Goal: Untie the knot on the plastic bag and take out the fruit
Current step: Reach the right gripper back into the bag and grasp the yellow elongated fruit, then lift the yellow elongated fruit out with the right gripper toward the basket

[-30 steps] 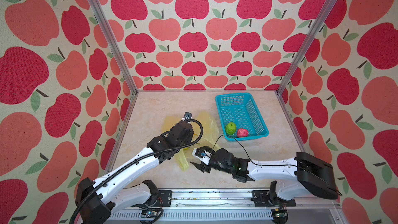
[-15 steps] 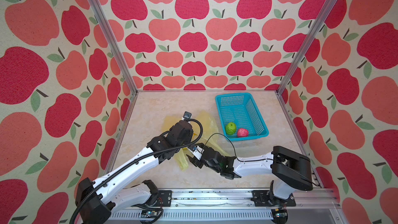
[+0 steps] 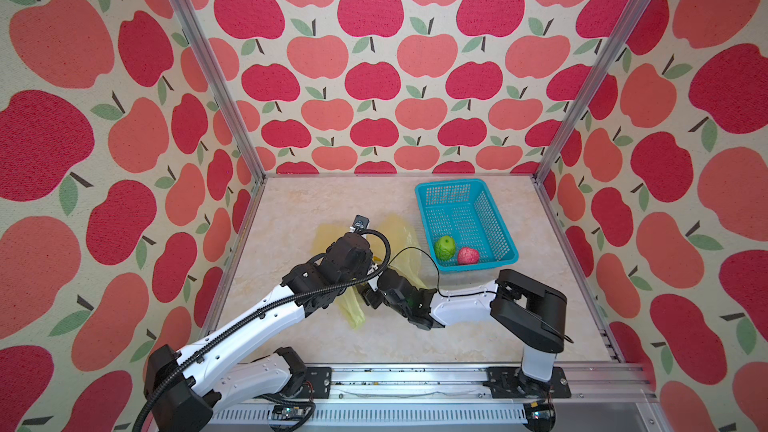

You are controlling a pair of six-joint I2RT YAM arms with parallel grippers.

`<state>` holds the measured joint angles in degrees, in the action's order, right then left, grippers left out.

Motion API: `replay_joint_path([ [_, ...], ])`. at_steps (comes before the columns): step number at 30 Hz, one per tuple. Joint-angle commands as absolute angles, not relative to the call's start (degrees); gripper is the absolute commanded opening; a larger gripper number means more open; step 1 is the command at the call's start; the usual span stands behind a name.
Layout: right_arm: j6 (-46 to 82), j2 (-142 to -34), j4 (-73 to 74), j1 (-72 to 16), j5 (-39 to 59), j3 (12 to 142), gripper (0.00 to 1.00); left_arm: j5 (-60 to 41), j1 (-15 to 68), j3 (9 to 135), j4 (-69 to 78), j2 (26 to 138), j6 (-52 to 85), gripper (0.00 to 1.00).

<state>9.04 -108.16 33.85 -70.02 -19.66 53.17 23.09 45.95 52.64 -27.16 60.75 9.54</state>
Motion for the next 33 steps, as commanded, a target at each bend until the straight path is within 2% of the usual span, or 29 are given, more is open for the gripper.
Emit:
replay_joint_path([
  [1, 13.8, -111.5, 34.9, -67.1, -13.2, 55.8, 0.66, 22.4, 46.1, 52.4, -27.5, 60.0, 9.6, 0.00],
  [10, 15.7, -117.7, 39.4, -65.4, -3.0, 58.6, 0.73, 22.5, 46.1, 52.5, -27.6, 60.1, 9.5, 0.00],
  [21, 16.5, -124.7, 31.7, -64.7, -3.4, 66.9, 0.78, 22.4, 46.1, 52.4, -27.6, 60.1, 9.5, 0.00],
  [26, 17.4, -126.5, 28.8, -64.3, -3.4, 69.6, 0.70, 22.4, 46.2, 52.5, -27.7, 60.0, 9.5, 0.00],
  [33, 17.1, -124.7, 29.0, -64.2, -3.3, 68.3, 0.54, 22.6, 46.2, 52.4, -27.7, 60.1, 9.5, 0.00],
])
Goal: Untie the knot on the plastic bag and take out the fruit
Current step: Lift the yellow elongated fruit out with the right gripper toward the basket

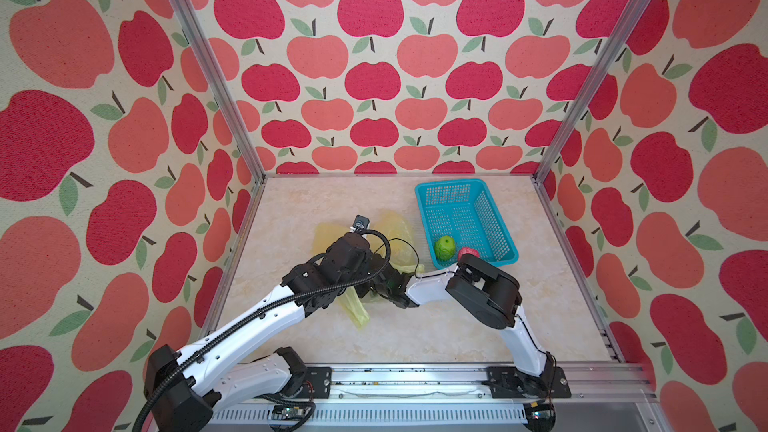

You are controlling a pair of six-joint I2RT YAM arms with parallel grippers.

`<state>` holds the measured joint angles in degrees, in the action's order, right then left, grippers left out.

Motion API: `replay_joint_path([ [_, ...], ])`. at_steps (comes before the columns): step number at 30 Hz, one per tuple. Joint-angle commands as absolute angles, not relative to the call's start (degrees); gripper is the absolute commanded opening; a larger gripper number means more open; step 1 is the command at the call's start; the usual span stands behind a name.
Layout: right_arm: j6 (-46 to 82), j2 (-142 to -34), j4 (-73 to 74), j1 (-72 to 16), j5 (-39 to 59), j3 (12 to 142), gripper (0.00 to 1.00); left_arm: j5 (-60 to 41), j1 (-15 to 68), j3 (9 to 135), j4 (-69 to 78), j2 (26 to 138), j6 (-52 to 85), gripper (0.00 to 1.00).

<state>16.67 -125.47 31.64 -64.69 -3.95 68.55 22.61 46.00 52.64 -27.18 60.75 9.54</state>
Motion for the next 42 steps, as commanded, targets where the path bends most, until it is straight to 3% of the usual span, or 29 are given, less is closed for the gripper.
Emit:
replay_joint_path([
  [1, 17.1, -124.2, 29.3, -64.3, -3.2, 67.8, 0.50, 22.6, 46.2, 52.5, -27.7, 60.1, 9.5, 0.00],
  [4, 17.1, -122.6, 30.1, -64.2, -2.8, 66.3, 0.42, 22.9, 46.2, 52.5, -27.7, 60.1, 9.5, 0.00],
  [15, 15.7, -108.4, 40.5, -65.2, -0.8, 49.8, 0.28, 24.0, 46.1, 52.5, -27.9, 60.5, 9.7, 0.00],
  [25, 8.7, -95.7, 44.2, -68.2, -7.0, 38.2, 0.24, 24.5, 46.1, 52.3, -28.1, 60.1, 9.8, 0.00],
  [42, -0.5, -52.9, 35.3, -68.6, -21.7, 19.2, 0.20, 24.4, 45.8, 52.3, -28.1, 60.6, 10.2, 0.00],
])
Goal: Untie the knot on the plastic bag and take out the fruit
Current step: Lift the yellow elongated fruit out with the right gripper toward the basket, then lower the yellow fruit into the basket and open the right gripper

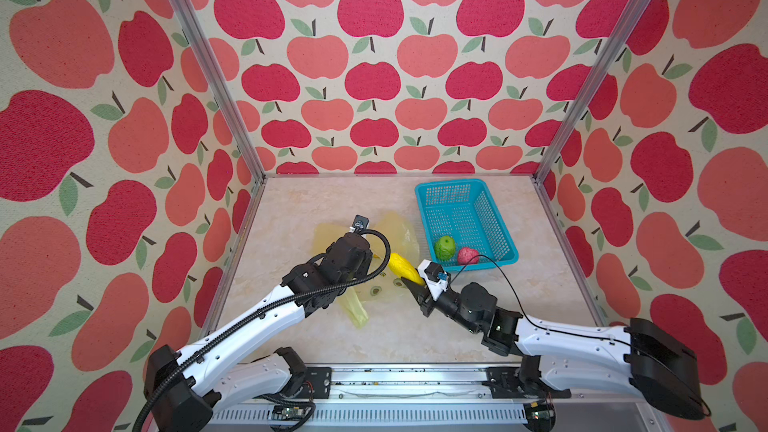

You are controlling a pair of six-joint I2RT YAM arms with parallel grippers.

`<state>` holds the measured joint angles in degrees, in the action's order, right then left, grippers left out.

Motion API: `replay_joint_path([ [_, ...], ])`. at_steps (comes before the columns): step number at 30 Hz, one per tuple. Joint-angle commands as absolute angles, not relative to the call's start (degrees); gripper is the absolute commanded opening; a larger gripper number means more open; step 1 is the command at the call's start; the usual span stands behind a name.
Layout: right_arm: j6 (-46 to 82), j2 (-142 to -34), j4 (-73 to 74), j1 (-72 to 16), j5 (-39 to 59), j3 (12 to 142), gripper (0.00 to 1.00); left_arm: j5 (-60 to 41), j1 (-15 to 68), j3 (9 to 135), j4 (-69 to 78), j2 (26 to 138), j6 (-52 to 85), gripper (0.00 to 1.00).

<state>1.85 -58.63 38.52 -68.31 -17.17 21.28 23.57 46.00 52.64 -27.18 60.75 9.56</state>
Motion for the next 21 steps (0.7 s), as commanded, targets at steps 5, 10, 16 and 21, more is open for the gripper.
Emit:
replay_joint_path([
  [5, -0.8, -40.9, 32.1, -68.4, -26.4, 16.2, 0.19, 24.2, 45.7, 52.5, -28.0, 60.9, 10.2, 0.00],
  [10, 1.6, -34.0, 24.2, -64.5, -33.9, 17.0, 0.19, 24.2, 45.7, 52.4, -27.9, 60.7, 10.2, 0.00],
  [16, 10.1, -35.6, 10.3, -52.4, -31.5, 22.0, 0.19, 23.6, 45.7, 52.6, -28.2, 60.7, 10.3, 0.00],
  [21, 13.9, -41.4, 1.5, -40.1, -22.5, 27.8, 0.22, 23.9, 45.7, 52.2, -27.7, 60.4, 10.2, 0.00],
])
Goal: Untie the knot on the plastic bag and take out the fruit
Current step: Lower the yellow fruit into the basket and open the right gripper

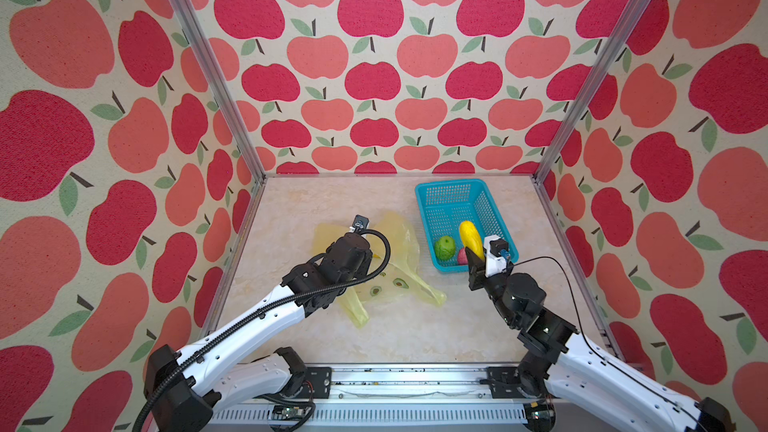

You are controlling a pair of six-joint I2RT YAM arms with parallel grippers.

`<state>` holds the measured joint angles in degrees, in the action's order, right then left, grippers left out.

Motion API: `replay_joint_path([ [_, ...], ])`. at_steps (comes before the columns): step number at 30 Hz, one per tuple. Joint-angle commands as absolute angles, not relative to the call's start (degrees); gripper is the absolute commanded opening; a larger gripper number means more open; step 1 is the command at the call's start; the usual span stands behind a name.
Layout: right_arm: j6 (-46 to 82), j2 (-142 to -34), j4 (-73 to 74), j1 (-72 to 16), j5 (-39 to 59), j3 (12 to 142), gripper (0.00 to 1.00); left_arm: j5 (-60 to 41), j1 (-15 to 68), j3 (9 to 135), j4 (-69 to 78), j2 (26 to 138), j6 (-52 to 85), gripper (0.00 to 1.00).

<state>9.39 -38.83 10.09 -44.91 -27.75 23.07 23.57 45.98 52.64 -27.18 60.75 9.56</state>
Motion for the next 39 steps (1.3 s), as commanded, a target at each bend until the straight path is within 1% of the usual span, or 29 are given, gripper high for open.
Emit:
replay_joint_path([
  [1, 14.9, -43.1, -0.4, -37.7, -20.6, 29.3, 0.23, 23.8, 45.7, 52.2, -27.7, 60.4, 10.2, 0.00],
  [3, 16.9, -47.6, -5.2, -31.1, -14.3, 33.4, 0.22, 23.6, 45.7, 52.4, -27.9, 60.8, 10.2, 0.00],
  [6, 18.0, -54.3, -9.7, -24.8, -10.0, 38.7, 0.19, 23.7, 45.7, 52.6, -28.0, 61.1, 10.2, 0.00],
  [13, 16.5, -68.7, -12.3, -18.7, -6.8, 45.2, 0.16, 23.9, 45.7, 52.6, -28.3, 60.6, 10.1, 0.00],
  [19, 16.0, -77.4, -11.0, -17.5, -5.7, 47.5, 0.17, 24.2, 45.7, 52.3, -28.0, 60.1, 9.9, 0.00],
  [23, 15.7, -82.2, -11.0, -17.3, -7.9, 48.6, 0.19, 24.0, 45.7, 52.6, -28.5, 60.2, 10.0, 0.00],
  [28, 15.9, -85.9, -12.2, -17.3, -10.6, 50.3, 0.19, 24.3, 45.7, 52.3, -28.0, 59.9, 9.9, 0.00],
  [32, 16.1, -88.1, -11.3, -17.1, -11.8, 50.1, 0.21, 24.1, 45.8, 52.5, -28.4, 59.9, 10.0, 0.00],
  [33, 16.1, -88.4, -11.6, -17.1, -11.4, 50.4, 0.22, 24.1, 45.8, 52.5, -28.4, 59.8, 10.0, 0.00],
  [36, 16.2, -88.6, -11.5, -16.9, -12.1, 50.5, 0.30, 24.2, 45.8, 52.2, -28.1, 59.6, 9.9, 0.00],
  [39, 16.8, -88.7, -10.5, -15.8, -10.5, 49.9, 0.34, 24.1, 45.8, 52.5, -28.3, 59.9, 10.0, 0.00],
])
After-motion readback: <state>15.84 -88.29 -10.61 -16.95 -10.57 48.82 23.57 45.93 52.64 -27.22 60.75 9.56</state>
